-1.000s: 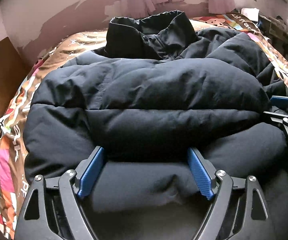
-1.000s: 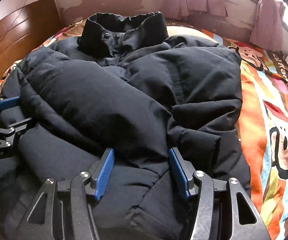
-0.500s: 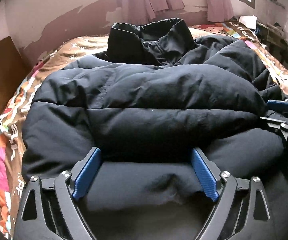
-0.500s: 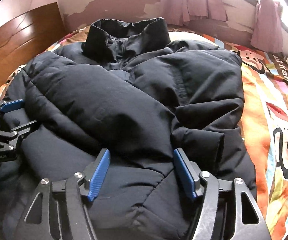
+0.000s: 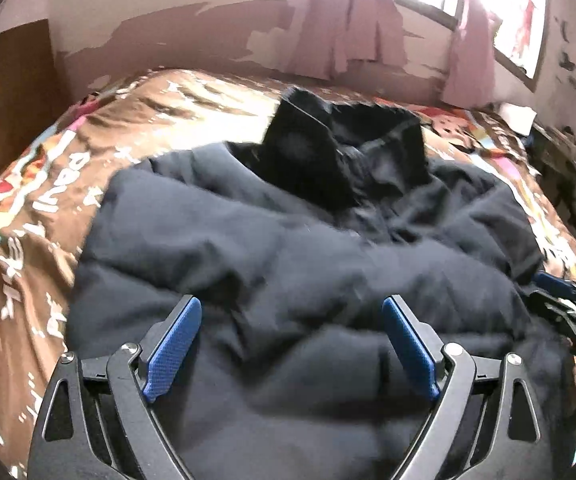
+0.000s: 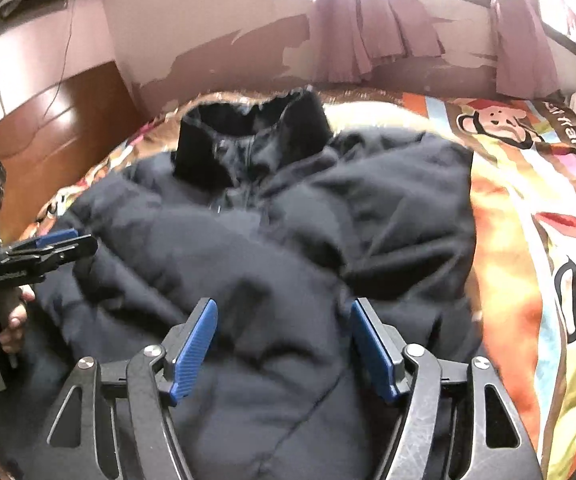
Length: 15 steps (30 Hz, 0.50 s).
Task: Fold large clothes
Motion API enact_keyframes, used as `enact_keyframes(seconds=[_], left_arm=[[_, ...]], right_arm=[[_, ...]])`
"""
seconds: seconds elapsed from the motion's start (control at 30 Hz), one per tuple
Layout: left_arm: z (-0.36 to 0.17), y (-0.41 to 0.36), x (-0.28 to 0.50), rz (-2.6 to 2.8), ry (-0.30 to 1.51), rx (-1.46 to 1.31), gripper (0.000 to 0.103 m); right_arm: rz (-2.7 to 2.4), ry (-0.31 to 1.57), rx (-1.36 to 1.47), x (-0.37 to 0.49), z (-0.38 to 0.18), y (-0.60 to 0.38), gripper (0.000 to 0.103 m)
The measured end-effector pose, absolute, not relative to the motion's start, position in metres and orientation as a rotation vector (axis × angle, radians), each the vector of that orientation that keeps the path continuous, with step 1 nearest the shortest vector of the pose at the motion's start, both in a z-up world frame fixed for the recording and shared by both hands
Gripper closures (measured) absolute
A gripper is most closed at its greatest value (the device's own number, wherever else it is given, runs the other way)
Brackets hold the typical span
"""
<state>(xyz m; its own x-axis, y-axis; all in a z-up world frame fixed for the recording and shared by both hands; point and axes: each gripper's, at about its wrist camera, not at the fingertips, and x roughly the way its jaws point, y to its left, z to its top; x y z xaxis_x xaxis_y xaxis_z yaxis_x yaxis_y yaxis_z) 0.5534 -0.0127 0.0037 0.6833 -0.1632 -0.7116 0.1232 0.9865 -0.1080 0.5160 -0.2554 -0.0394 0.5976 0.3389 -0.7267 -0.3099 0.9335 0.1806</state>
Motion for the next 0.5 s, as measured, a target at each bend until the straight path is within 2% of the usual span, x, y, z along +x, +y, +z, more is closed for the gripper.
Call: enact_keyframes(seconds=[0.2, 0.5], left_arm=[[0.014, -0.002, 0.586, -0.032, 0.831, -0.025, 0.015], [0.031, 0.018, 0.641, -0.020, 0.756, -0.117, 0.015]], right_arm=[[0.334, 0.823, 0.064, 0.556, -0.019, -0.252, 0.024], [0.267, 0.803, 0.133, 0.635, -0.011, -0.229, 0.023]])
